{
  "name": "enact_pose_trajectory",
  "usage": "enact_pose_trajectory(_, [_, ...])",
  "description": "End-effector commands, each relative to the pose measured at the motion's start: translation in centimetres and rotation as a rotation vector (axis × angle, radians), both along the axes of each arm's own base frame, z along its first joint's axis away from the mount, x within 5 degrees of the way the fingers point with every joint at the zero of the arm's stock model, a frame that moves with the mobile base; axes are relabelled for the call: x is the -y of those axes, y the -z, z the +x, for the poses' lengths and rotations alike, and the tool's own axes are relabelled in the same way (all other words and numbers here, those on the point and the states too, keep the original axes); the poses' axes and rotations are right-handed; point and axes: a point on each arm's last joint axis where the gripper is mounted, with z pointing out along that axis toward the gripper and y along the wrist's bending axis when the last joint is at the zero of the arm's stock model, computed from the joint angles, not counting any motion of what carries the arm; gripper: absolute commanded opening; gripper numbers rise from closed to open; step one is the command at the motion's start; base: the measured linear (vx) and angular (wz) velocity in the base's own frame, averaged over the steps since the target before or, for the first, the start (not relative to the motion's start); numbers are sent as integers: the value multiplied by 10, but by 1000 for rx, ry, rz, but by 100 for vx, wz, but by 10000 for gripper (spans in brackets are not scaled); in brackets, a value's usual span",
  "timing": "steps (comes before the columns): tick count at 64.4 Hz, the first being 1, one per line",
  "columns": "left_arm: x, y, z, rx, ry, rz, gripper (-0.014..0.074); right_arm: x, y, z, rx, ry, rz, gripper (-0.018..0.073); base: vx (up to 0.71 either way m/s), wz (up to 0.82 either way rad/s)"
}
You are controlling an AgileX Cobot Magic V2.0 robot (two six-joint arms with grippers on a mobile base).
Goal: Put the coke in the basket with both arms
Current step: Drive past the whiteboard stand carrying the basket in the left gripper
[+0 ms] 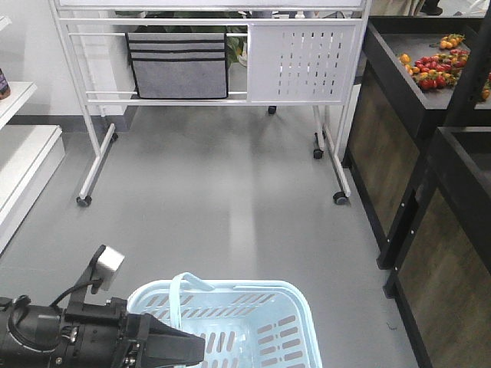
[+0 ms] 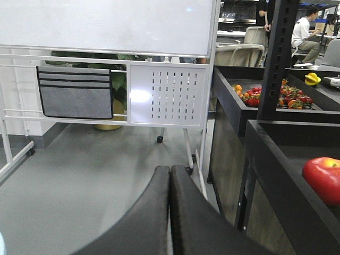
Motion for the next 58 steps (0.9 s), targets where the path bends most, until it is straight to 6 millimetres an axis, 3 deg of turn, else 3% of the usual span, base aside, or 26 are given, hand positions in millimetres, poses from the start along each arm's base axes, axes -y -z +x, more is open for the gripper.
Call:
enact_pose_trajectory(1, [4, -20, 1, 38, -11, -124, -6, 0, -5, -1, 77, -2, -11, -10, 21, 4])
enact_pose_trajectory(58, [4, -20, 1, 38, -11, -124, -6, 0, -5, -1, 77, -2, -11, -10, 21, -3])
